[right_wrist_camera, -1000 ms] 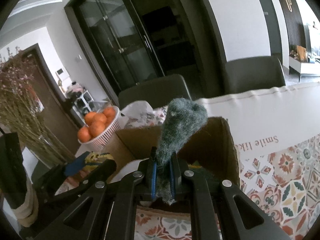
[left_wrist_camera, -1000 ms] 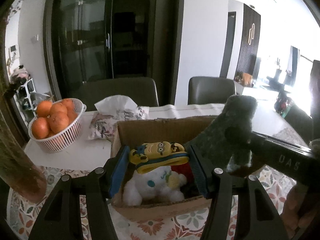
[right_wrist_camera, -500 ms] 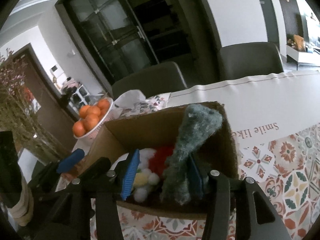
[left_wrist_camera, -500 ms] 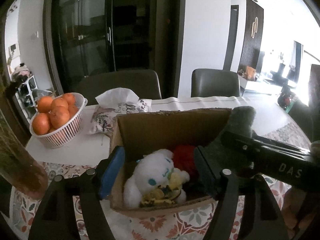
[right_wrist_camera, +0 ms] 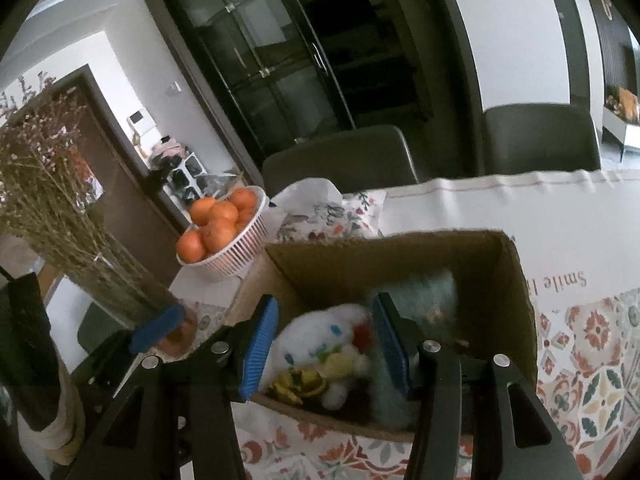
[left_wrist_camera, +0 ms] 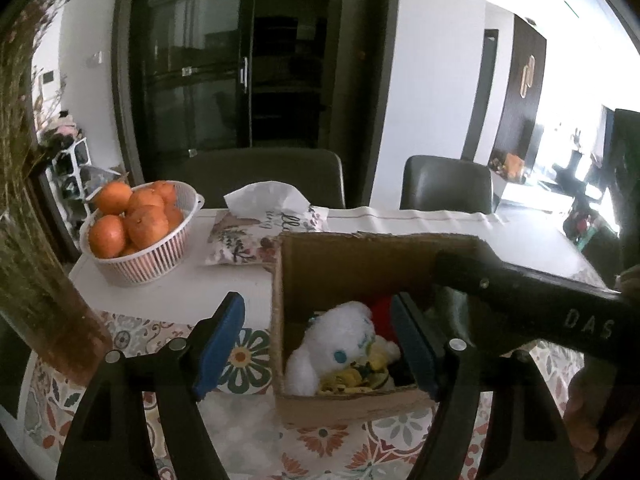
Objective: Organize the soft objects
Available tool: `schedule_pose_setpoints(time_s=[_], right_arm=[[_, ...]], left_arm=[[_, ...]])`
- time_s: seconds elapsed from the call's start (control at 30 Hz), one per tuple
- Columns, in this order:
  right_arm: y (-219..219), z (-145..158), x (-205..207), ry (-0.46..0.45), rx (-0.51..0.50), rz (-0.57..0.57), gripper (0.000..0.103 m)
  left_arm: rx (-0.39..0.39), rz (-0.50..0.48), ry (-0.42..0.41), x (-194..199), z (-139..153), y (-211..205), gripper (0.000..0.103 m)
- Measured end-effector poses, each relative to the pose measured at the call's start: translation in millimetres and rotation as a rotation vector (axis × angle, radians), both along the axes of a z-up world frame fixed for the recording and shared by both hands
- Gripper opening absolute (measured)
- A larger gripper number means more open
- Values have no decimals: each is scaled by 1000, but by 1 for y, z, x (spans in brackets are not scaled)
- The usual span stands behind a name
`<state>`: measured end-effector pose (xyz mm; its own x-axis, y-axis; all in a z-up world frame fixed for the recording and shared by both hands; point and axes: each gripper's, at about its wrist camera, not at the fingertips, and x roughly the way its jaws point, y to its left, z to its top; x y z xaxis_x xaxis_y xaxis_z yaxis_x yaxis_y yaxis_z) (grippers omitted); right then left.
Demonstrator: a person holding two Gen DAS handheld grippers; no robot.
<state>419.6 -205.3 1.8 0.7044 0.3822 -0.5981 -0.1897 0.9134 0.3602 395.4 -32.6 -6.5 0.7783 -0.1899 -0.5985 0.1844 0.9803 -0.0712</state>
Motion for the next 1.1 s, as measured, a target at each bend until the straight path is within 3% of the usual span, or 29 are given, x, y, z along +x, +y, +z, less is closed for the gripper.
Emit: schedule_pose_setpoints(time_s=[0.5, 0.57, 1.1], right_arm=[[-7, 25, -41, -67, -90, -113, 52], [-9, 29, -51, -80, -102, -132, 57], [-19, 63, -155, -163, -189, -265, 69]], left_arm=[[17, 45, -35, -33, 20, 7, 78], [25, 53, -48, -43, 25, 6, 79], [48, 82, -139, -140, 64, 10, 86]])
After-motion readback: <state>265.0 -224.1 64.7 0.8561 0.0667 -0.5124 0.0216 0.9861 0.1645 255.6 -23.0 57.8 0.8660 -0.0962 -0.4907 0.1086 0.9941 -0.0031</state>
